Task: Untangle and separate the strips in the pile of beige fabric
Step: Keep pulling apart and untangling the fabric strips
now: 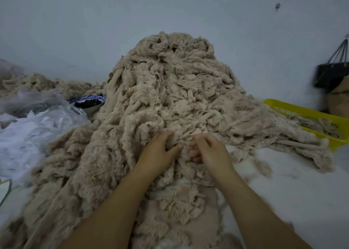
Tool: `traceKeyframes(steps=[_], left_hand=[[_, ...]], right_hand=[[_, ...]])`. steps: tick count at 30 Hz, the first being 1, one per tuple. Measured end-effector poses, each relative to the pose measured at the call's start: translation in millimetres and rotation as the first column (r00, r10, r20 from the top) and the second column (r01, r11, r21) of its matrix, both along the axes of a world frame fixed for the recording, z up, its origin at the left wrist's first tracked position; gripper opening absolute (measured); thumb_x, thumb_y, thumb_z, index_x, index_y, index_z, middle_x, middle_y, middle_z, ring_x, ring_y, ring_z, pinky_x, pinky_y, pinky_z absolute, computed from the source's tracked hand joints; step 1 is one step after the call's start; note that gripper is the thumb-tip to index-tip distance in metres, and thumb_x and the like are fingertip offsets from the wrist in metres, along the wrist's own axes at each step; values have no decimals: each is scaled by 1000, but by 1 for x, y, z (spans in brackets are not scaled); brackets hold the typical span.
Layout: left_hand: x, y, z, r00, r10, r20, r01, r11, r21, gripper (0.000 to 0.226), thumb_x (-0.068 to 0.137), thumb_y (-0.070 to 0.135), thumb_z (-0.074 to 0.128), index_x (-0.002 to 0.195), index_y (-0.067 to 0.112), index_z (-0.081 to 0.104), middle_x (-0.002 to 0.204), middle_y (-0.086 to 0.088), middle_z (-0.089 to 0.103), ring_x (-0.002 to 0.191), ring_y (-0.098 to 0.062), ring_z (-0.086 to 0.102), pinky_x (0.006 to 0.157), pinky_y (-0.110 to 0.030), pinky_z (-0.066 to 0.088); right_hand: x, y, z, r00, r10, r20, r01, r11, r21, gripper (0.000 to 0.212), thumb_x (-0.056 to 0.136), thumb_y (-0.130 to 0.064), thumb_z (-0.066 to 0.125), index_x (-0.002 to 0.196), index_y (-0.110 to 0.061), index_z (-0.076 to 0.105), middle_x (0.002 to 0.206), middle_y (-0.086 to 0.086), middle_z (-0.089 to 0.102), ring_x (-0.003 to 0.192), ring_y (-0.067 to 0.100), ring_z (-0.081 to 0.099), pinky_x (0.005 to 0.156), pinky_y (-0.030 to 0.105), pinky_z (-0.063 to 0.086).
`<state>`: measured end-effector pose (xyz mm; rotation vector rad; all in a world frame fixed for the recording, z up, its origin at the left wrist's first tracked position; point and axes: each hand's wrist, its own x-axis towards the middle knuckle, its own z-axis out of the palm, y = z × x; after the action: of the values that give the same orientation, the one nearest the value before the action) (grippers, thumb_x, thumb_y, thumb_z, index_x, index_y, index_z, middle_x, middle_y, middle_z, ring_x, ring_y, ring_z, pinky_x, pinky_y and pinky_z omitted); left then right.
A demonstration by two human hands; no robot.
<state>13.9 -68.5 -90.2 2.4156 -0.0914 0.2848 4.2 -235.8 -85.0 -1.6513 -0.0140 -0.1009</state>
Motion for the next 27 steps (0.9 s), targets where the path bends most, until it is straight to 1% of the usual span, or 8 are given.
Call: traceKeyframes(steps=[4,7,9,14,19,21,24,27], left_hand=[[-1,-1,-2,997,-72,25,72,997,-9,45,92,48,62,132,29,56,119,12,48,101,-4,51,87,-19,40],[2,-2,-4,998,-11,67,9,1000,22,28,96,32,61,123,24,60,107,9,48,89,-7,49,78,-19,37],[3,-3,-2,991,71,116,-73,997,14,7,98,24,57,102,20,61,100,2,55,81,-10,49,70,-23,38],[1,1,4,962,149,229,-90,964,-251,15,101,26,48,89,18,52,88,3,56,76,-10,53,60,-22,35],[-9,-2,22,976,153,155,10,678,-735,19,106,26,41,90,19,49,52,8,58,46,-5,48,44,-21,41],[-13,-5,26,983,99,154,51,660,-750,20,107,26,39,91,18,48,52,5,59,45,-7,48,42,-22,41],[-20,-10,27,980,-18,200,141,771,-621,18,106,25,39,92,20,48,55,5,62,49,-3,54,49,-15,43],[-25,-18,23,946,-252,203,313,873,-373,17,104,25,44,89,24,50,64,9,66,59,-6,62,60,-20,48]], right_hand=[[0,1,-6,993,81,85,-23,845,-534,26,103,-28,48,125,-30,60,111,-11,62,94,5,60,76,21,50],[-3,6,-6,988,126,89,-32,736,-676,32,100,-26,50,131,-23,58,125,-2,58,109,15,59,93,34,50],[-5,6,-4,986,144,86,-45,720,-693,23,99,-28,52,117,-21,64,114,-1,60,99,15,59,88,34,51],[-8,5,-4,987,138,78,-58,775,-630,29,98,-30,53,77,-11,56,70,-2,53,62,11,46,61,31,38],[-8,4,-4,989,123,84,-52,814,-579,37,99,-31,52,67,-14,45,63,-1,48,57,10,41,56,30,32],[-9,4,-3,985,101,137,-13,848,-530,40,101,-36,50,66,-16,44,62,-3,45,54,8,40,51,24,29],[-11,6,2,981,44,187,15,952,-305,28,99,-51,46,82,-33,58,77,-10,60,67,-4,56,57,11,37],[-11,10,5,993,111,46,-109,993,-49,39,94,-65,43,88,-33,65,76,-12,69,66,2,65,62,21,49]])
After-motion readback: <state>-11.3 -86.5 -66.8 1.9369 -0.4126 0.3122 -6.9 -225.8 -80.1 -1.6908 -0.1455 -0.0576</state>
